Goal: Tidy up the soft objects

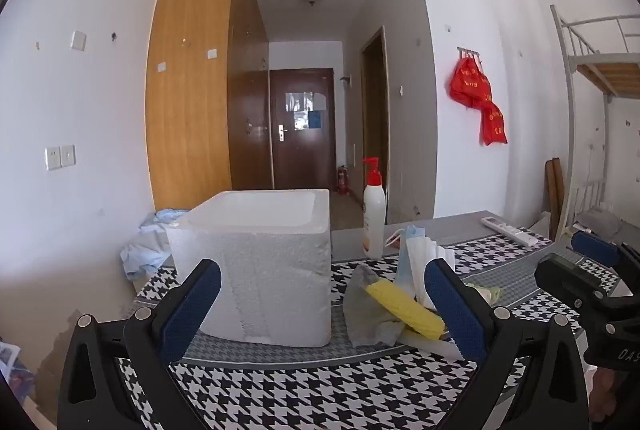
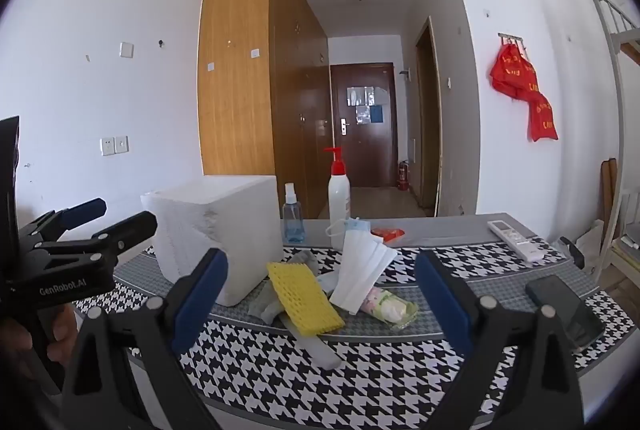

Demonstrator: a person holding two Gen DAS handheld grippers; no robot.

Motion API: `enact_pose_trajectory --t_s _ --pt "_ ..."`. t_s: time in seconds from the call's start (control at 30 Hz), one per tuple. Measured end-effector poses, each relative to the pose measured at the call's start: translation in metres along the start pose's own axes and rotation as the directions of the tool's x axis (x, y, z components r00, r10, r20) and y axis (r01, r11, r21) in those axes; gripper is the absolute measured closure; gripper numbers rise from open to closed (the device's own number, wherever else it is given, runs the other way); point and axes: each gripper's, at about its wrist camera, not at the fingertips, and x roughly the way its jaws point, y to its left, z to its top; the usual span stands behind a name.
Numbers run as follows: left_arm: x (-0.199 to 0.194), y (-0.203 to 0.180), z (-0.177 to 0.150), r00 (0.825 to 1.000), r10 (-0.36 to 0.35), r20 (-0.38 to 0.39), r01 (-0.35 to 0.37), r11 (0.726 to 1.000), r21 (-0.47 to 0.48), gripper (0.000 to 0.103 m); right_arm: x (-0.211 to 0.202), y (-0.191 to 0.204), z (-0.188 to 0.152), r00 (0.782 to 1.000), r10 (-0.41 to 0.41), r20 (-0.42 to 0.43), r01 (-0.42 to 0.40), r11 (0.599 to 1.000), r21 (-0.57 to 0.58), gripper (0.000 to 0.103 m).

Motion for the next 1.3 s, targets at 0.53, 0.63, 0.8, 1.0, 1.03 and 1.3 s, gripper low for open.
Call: enact_pose_trajectory --t_s 0.53,0.63,0.8,1.0,1.03,1.3 --pt "0.0008 -0.0044 -0.0004 0.999 -0.036 -0.013 0.037 0.999 0.017 0.001 0.0017 -0.0029 0.0019 1.000 -0.015 -0.005 0.015 1.000 0.001 0.006" --pt "-0.0006 -0.0063 -0.0009 1.000 -0.023 -0.003 0.023 1.000 0.018 0.001 -0.0011 -0.0033 0.0031 1.000 -0.015 0.000 0.015 1.000 0.003 0.006" --pt "-0.0005 -0.0072 -0.0020 1.000 -0.027 -0.003 0.027 0.999 0.018 0.001 -0.0015 -0.0031 0.0028 1.000 -0.019 -0.004 0.019 1.000 0.001 0.006" --pt "-0.0004 -0.0050 -0.0016 1.000 -0.019 0.003 0.019 1.000 0.004 0.001 -0.0023 -0.0036 0.0039 1.000 -0.019 -0.003 0.019 1.000 0.000 0.006" --pt "0.0000 -0.0034 -0.0013 1.000 -0.010 0.005 0.010 1.000 -0.004 0.001 -0.0022 -0.0035 0.0039 1.000 -0.020 -0.003 0.020 1.000 0.000 0.006" --pt "0.0030 -0.0043 -0.0026 1.000 -0.020 -0.009 0.020 1.000 0.002 0.001 -0.0019 -0.0045 0.0030 1.000 -0.023 -0.004 0.023 1.000 0.003 0.006"
